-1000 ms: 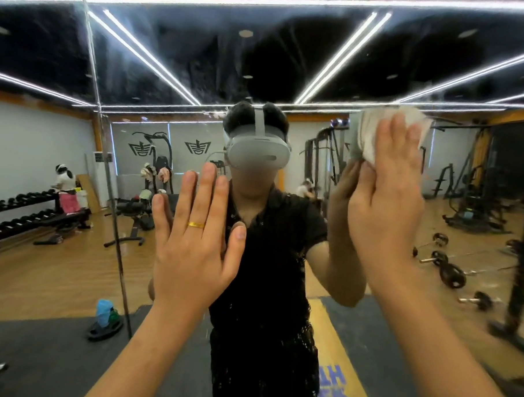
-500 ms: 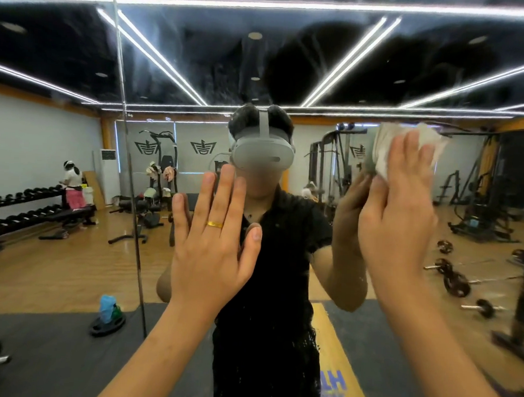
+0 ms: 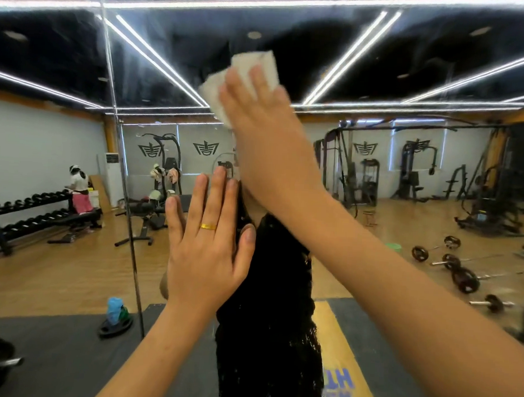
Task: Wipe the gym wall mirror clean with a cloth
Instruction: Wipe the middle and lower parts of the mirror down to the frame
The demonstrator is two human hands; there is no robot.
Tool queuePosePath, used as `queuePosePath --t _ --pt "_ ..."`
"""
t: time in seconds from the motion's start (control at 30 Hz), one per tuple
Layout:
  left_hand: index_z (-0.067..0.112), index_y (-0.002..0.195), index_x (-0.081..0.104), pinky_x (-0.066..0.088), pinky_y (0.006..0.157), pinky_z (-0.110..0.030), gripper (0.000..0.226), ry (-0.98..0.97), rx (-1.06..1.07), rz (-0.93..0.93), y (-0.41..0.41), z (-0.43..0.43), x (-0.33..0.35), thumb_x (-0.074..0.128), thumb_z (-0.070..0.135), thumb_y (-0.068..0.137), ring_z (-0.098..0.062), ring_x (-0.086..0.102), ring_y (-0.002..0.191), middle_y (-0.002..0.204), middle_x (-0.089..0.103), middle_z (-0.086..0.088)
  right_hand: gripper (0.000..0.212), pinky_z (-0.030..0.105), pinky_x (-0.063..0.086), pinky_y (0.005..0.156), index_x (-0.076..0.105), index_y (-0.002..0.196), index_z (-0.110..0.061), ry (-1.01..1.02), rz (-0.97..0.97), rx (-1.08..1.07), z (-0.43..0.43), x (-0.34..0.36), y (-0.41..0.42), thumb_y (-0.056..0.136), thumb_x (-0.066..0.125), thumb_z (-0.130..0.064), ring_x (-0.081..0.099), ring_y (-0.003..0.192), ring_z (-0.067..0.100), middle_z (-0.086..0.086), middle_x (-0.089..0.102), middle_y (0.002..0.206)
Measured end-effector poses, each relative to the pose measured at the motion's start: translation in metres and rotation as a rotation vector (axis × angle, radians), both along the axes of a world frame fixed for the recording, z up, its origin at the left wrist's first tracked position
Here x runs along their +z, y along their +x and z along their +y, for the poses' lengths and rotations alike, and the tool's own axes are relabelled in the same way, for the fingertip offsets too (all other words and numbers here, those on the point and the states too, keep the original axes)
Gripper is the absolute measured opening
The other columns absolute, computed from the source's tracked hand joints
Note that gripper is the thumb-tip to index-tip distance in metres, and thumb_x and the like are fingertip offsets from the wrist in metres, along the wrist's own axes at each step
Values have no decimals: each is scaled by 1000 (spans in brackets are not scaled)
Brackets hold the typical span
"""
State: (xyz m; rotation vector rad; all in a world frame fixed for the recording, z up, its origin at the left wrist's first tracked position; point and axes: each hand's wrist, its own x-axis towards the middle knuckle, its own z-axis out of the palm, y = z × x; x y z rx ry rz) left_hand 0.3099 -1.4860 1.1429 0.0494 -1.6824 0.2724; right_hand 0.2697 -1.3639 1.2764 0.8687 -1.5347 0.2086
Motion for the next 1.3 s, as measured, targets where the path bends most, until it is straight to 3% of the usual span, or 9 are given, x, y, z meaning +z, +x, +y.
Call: queuePosePath --t 0.17,0.27,0.4,0.57,0.73,0.87,0.93,1.17,1.3 --pt "8 163 22 5 126 -60 66 -21 12 -16 0 0 1 36 42 108 -31 16 159 171 18 -13 67 46 18 127 44 154 -10 103 -4 154 41 -27 -14 91 62 0 29 154 28 8 39 163" --pt "7 163 21 6 126 -60 67 -24 20 -24 1 3 0 36 42 108 -32 15 159 171 15 -13 65 54 24 125 43 155 -8 -41 -49 167 52 -2 -20 93 62 1 28 154 33 11 39 163" --pt "8 163 22 5 127 -59 66 -18 17 -32 1 2 1 35 41 108 -30 14 159 172 15 -12 62 48 13 127 36 157 -7 -139 -48 163 19 26 -13 99 55 -3 22 156 34 11 32 166" --pt "9 160 30 16 125 -62 58 102 -278 -45 14 8 9 33 27 106 -20 18 159 170 26 -6 58 47 14 127 32 158 -3 -87 -75 254 21 14 -19 106 50 -18 19 156 33 15 28 167" --pt "8 160 27 15 129 -50 57 115 -544 -5 34 32 63 35 13 103 -18 17 159 169 27 -7 65 47 19 128 30 159 -1 -77 -125 351 43 1 -18 106 48 -34 18 157 32 17 25 167" --pt "7 158 37 5 130 -41 57 19 -471 -110 23 42 99 37 12 101 -21 17 158 168 28 -7 65 42 4 129 32 159 -5 -86 -138 291 61 -22 -22 104 49 -35 17 157 27 14 26 168" --pt "6 156 41 12 129 -48 56 -19 -411 -139 13 41 102 38 15 101 -22 22 157 166 33 -9 65 42 0 129 31 160 -6 -92 -127 268 75 -35 -26 104 51 -33 17 158 26 13 25 168" --pt "2 128 61 14 127 -47 44 85 -402 47 -5 80 115 61 36 98 -36 41 144 151 50 -21 62 50 12 129 32 158 -1 -276 -115 114 83 -103 -38 104 43 -29 18 158 27 14 26 168" --pt "7 155 41 21 126 -57 58 44 -320 46 -25 100 122 54 27 102 -45 24 153 162 32 -26 62 49 13 129 33 158 -2 -283 -106 130 81 -105 -43 104 42 -30 18 158 27 14 27 168"
